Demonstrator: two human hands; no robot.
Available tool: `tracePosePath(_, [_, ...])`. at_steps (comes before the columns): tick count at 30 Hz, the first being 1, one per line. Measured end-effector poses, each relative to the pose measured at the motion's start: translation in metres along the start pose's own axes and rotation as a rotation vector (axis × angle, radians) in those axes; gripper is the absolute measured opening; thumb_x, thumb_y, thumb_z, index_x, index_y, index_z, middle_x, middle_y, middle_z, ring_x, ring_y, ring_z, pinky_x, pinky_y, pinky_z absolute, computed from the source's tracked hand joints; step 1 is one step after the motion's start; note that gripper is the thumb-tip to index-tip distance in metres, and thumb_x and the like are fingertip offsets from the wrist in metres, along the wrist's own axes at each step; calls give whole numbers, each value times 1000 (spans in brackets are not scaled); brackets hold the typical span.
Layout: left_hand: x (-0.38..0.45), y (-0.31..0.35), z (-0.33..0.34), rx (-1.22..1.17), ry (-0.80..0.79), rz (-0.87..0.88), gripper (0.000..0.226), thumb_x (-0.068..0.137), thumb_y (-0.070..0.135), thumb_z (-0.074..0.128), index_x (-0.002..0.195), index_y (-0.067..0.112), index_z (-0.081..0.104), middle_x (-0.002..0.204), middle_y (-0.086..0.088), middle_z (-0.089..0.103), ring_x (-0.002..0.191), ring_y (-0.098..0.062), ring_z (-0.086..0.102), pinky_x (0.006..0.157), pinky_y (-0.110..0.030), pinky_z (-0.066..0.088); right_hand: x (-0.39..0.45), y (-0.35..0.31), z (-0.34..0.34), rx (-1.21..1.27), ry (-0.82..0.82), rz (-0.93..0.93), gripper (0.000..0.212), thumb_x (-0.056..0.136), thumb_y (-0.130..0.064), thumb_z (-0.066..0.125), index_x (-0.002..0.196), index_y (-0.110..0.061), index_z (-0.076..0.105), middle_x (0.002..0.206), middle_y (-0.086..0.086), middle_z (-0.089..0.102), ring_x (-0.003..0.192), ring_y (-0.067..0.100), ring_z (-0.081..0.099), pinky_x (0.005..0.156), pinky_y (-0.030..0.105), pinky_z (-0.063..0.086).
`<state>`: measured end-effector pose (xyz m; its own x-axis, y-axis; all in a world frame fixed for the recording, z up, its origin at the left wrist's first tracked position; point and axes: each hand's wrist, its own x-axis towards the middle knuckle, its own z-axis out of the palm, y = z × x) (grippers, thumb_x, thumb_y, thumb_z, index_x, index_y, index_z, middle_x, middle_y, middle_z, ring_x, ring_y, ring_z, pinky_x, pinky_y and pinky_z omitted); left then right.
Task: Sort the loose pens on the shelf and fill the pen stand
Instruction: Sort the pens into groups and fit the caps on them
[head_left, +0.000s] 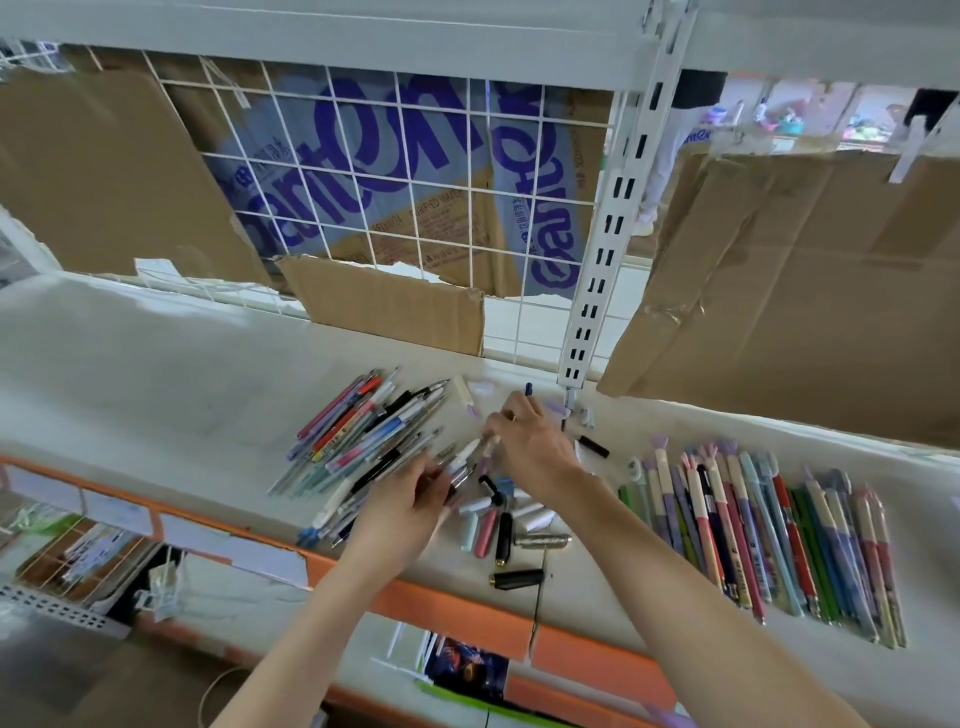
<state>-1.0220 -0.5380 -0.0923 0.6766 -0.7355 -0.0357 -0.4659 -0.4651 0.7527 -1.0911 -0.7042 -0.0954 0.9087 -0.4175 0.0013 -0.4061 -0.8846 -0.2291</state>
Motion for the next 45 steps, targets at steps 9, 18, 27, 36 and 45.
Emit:
tracePosePath(9, [-5,-5,-5,-86,13,-24,14,95,20,52,82,26,54,76,4,62,66,-4,56,57,-14,39,-6,16,-17,456,10,61,10,91,-11,58,99,-5,58,91,0,57,85,14,53,75,23,42])
tracePosePath(18, [-4,2,-3,-137,-71,32,10,94,27,52,87,27,59,80,4,67,75,-9,62,72,-22,47,-28,15,-23,1581,157,268,8,92,6,49,96,3,56,79,13,62,65,10,64,62,19,53])
tracePosePath(27, [-4,4,-2,-163,-69,51,11,93,26,54,85,24,61,75,1,66,75,-15,61,73,-29,47,-31,14,-16,1708,150,260,10,93,2,50,98,2,58,85,10,69,72,12,65,60,18,50])
tracePosePath(36, [-4,14,0,-154,-78,81,14,94,26,53,84,21,61,64,8,58,61,-4,52,59,-17,38,-43,-5,-12,1634,22,208,8,90,1,55,96,-1,60,76,5,67,70,12,65,62,20,49])
tracePosePath(45, [0,13,1,-14,-84,35,16,99,18,43,101,32,51,79,9,62,67,-9,57,55,-14,39,-43,23,-14,467,15,77,21,89,-7,57,105,-13,68,100,-1,63,82,4,53,74,10,42])
